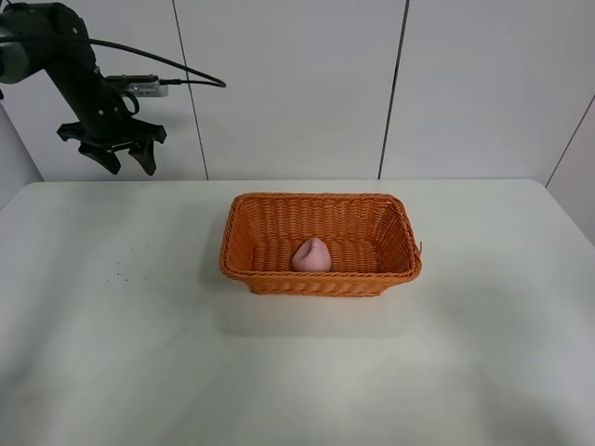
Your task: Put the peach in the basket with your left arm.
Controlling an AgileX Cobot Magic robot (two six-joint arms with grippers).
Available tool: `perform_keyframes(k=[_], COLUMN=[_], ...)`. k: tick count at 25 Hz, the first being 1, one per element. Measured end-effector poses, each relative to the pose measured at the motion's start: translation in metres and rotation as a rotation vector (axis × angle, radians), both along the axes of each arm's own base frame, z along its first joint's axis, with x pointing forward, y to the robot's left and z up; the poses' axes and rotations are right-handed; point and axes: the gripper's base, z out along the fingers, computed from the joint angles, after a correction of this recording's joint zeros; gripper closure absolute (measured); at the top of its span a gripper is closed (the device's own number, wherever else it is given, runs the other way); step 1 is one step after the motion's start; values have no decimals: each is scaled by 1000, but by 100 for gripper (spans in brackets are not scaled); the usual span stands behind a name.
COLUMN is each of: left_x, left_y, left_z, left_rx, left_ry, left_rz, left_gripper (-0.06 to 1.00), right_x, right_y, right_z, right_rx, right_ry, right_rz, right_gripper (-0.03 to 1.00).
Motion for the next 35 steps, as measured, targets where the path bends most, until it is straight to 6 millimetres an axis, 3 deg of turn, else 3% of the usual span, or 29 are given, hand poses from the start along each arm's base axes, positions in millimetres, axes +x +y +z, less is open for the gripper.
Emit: perform_keyframes(k=[4, 8, 11, 18, 23, 28, 35], left_x=[-17, -52, -92, -214, -293, -364, -430], left_y=[0, 1, 3, 8, 11, 14, 16], left_z=[17, 40, 54, 82, 77, 55, 19], left_rx=[-5, -6, -7, -7, -4, -6, -14], left_ry=[0, 12, 38, 31, 2, -48, -278], left_rz=[0, 0, 1, 1, -2, -1, 1], left_gripper=[22, 22, 22, 22, 22, 22, 22], right_x=[0, 0, 0, 0, 0, 0, 0], right_y=[0, 0, 0, 0, 0, 0, 0], right_z=[0, 0, 0, 0, 0, 0, 0], right_rx=[0, 0, 0, 0, 0, 0, 0], right_ry=[0, 0, 0, 0, 0, 0, 0], right_rz=[0, 0, 0, 0, 0, 0, 0], right_gripper=[27, 27, 27, 27, 27, 27, 27])
